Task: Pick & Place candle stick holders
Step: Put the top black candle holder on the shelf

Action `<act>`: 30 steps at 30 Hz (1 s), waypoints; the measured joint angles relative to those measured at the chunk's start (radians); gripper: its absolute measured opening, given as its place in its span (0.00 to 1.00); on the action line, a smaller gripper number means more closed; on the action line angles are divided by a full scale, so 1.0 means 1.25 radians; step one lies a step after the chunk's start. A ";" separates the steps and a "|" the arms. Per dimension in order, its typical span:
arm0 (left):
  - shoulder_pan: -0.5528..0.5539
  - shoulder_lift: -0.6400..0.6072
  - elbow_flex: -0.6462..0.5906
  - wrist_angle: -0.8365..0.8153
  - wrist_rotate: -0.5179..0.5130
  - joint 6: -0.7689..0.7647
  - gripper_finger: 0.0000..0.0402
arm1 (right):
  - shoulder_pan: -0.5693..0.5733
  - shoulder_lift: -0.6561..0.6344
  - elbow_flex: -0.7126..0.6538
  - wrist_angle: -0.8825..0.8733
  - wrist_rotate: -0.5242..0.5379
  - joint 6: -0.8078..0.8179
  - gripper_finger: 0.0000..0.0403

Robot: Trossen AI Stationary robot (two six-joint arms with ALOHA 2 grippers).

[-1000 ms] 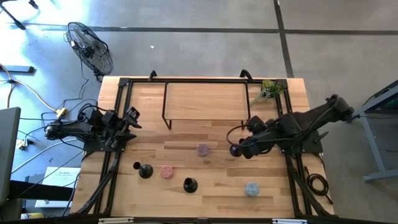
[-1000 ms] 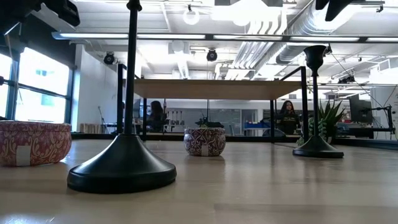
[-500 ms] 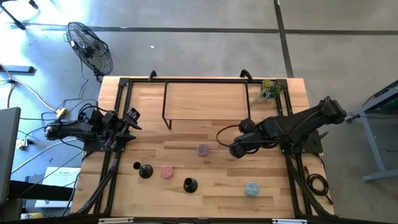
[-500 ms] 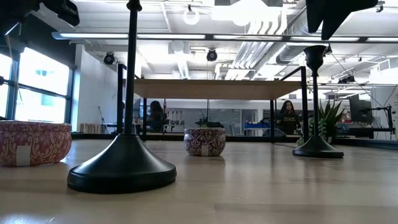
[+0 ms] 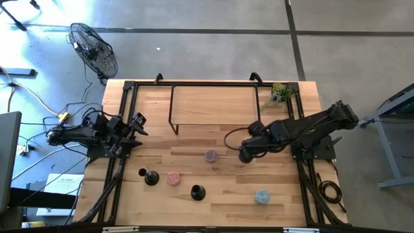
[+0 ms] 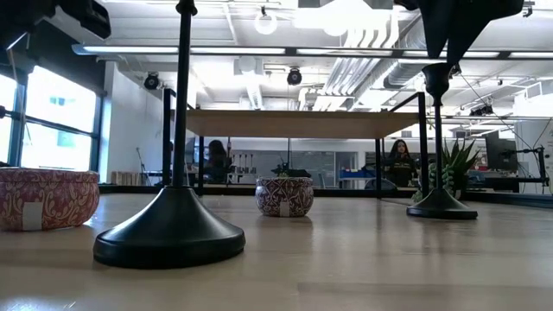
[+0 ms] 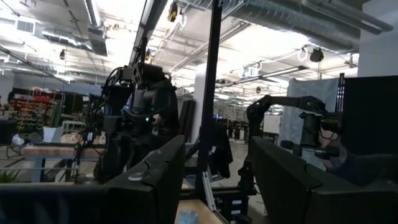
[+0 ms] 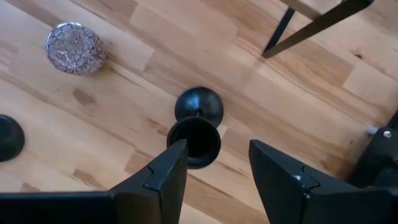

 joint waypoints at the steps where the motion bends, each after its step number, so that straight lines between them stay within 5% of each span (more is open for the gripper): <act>1: 0.000 0.000 0.000 -0.002 0.000 0.000 0.45 | 0.000 0.000 0.000 0.000 -0.001 0.000 0.41; 30: 0.000 0.000 0.000 -0.021 0.001 0.000 0.45 | -0.016 -0.002 -0.042 0.005 -0.029 -0.025 0.41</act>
